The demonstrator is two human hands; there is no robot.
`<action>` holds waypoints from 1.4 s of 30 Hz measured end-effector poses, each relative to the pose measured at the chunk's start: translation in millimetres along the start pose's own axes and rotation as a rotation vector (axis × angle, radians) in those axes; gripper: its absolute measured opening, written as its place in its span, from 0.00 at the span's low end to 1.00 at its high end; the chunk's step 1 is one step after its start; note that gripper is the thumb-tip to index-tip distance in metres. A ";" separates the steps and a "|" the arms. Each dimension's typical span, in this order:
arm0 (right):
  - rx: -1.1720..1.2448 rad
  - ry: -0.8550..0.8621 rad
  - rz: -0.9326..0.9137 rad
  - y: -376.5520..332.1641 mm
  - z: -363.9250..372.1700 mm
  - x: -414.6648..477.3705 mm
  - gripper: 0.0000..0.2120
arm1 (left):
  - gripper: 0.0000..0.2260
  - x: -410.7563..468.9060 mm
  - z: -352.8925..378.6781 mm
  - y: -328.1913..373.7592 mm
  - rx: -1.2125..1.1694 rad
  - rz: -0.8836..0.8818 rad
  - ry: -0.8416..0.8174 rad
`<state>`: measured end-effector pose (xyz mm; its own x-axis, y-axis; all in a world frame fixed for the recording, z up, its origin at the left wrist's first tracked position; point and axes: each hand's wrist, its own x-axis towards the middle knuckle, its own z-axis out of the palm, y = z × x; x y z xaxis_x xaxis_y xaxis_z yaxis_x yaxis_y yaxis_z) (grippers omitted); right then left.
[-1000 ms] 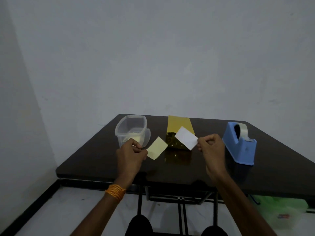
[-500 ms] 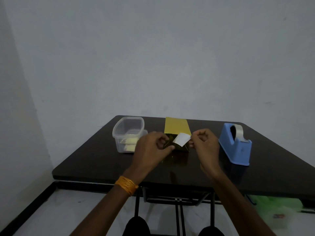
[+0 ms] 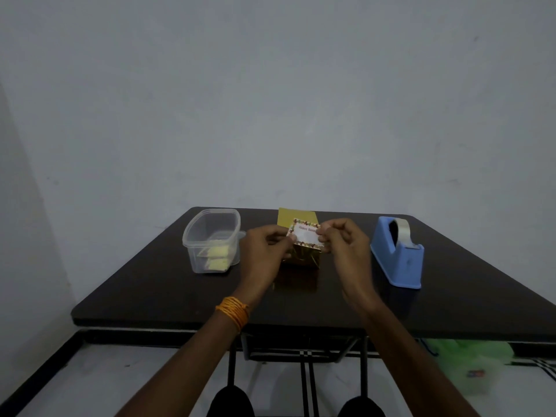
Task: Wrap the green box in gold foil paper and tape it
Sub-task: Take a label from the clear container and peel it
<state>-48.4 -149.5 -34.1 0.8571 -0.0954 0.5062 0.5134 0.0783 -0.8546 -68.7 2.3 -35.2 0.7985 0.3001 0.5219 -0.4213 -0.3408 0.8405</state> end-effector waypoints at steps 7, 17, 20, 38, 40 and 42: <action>-0.034 0.072 0.103 12.5 -21.3 7.5 0.06 | 0.10 3.1 -6.6 -4.6 -0.437 -0.253 -0.032; -0.028 -0.056 0.170 12.1 -15.7 35.3 0.07 | 0.10 17.3 0.4 -5.4 -0.352 -0.209 -0.067; -0.068 -0.059 0.154 15.7 -7.5 48.2 0.07 | 0.09 31.5 3.6 -13.2 -0.246 -0.166 0.000; -0.254 0.019 0.296 72.7 29.1 177.3 0.07 | 0.06 171.5 46.7 -61.7 0.110 -0.167 0.028; -0.279 -0.002 0.294 84.8 29.4 183.5 0.07 | 0.05 177.5 51.0 -71.0 0.085 -0.206 0.019; -0.311 -0.016 0.297 94.0 30.2 188.2 0.07 | 0.05 182.7 52.7 -79.3 0.075 -0.250 0.021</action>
<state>162.4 -130.1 -15.7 0.9675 -0.0984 0.2328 0.2094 -0.2034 -0.9564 133.2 37.2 -14.2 0.8645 0.4013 0.3027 -0.1783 -0.3183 0.9311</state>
